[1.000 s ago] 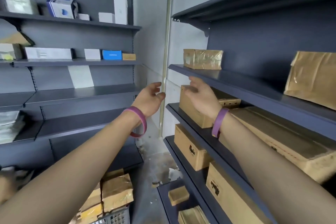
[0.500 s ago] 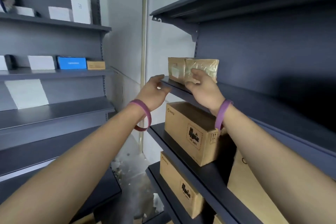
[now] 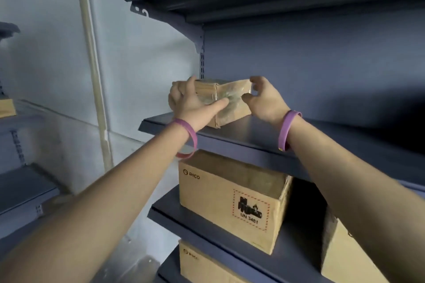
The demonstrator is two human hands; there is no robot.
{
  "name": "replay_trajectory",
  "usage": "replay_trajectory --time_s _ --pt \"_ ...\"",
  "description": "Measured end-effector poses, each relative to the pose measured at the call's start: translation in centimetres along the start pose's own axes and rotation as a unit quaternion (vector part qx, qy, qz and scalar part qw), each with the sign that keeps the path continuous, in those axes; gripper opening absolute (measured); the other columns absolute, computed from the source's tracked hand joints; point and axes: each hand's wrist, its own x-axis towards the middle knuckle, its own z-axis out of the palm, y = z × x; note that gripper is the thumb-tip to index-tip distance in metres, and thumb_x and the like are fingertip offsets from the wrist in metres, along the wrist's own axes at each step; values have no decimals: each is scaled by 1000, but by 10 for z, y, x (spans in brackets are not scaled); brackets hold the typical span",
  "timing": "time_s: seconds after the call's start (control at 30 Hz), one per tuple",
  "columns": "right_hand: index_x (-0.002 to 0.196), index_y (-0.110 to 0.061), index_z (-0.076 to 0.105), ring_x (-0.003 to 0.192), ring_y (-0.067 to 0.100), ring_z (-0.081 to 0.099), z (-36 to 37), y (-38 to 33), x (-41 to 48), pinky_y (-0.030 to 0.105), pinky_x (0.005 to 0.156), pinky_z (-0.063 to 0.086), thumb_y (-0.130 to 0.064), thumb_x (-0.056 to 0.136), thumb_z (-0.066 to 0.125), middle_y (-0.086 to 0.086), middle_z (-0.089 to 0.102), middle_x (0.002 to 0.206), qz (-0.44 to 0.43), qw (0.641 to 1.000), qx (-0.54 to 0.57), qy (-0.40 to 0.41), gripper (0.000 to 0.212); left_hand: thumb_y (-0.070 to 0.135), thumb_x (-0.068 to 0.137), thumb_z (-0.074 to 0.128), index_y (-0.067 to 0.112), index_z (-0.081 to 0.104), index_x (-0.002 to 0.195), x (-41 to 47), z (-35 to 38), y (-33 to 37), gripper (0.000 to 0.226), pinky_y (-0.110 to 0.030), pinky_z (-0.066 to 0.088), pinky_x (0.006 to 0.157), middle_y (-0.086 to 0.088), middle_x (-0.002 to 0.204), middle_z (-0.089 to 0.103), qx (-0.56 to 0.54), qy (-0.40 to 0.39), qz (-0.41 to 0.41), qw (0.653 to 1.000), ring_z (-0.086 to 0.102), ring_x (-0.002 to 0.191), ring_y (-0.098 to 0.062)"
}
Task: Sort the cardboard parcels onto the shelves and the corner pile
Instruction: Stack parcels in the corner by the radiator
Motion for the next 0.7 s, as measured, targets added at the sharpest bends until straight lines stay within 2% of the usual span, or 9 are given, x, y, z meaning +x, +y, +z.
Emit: replay_trajectory --time_s 0.07,0.23,0.4,0.57,0.7 --pt "151 -11 29 131 28 48 7 0 11 27 92 42 -14 99 49 11 41 150 29 999 -20 18 56 57 75 76 35 19 154 22 4 -10 100 -37 17 119 1 161 -3 -2 -2 18 1000 -4 150 -22" --pt "152 -9 26 135 27 44 12 10 34 22 87 35 -8 98 47 12 39 152 91 992 -67 50 58 78 59 71 43 19 152 60 21 -27 112 -55 23 118 5 159 -10 38 -10 43 998 -11 149 -26" --pt "152 -11 28 119 33 56 8 26 63 29 80 41 -4 96 41 16 42 148 145 981 -96 80 58 72 64 75 46 20 148 71 32 -34 104 -61 23 114 3 161 -11 37 4 43 998 -17 149 -30" --pt "153 -12 26 109 34 59 6 44 81 32 79 43 -2 96 39 18 42 147 168 979 -99 65 59 49 69 80 36 46 127 83 41 -52 69 -46 30 110 0 158 8 -39 61 91 993 1 148 -26" --pt "152 -11 25 99 25 53 11 54 86 28 78 39 -9 98 43 16 50 140 181 979 -75 55 57 35 66 84 32 54 110 101 39 -66 52 -28 29 108 -1 144 25 -111 53 124 985 25 138 -24"
